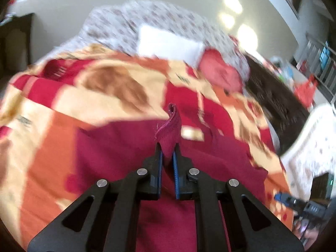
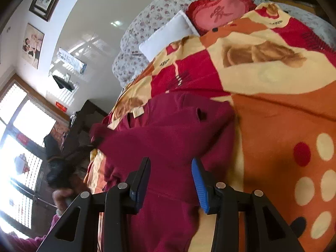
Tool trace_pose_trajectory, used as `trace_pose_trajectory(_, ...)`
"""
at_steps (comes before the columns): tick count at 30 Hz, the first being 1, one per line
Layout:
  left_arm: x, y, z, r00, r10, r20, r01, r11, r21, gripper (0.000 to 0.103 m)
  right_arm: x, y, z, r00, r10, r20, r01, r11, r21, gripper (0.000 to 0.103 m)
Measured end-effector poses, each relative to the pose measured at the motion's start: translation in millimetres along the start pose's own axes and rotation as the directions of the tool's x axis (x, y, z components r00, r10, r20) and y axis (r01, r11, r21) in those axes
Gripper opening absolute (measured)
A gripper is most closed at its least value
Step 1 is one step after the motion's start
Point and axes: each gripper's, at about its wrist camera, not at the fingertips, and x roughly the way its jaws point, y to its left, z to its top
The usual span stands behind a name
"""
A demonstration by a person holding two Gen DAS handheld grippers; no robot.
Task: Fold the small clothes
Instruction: 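Close the left tool on the shirt hem and lift it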
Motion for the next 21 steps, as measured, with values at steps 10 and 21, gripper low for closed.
trace_pose_trajectory(10,1,37,-32,0.994,0.057,-0.091,-0.063,0.996,-0.065,0.008,36,3,24,0.981,-0.196,0.007,0.196,0.980,-0.023,0.041)
trace_pose_trajectory(21,17,55,-54,0.983,0.132,-0.126,-0.145,0.985,-0.096,0.008,103,-16,60,0.937,-0.348,0.011,0.348,0.935,-0.069,0.041)
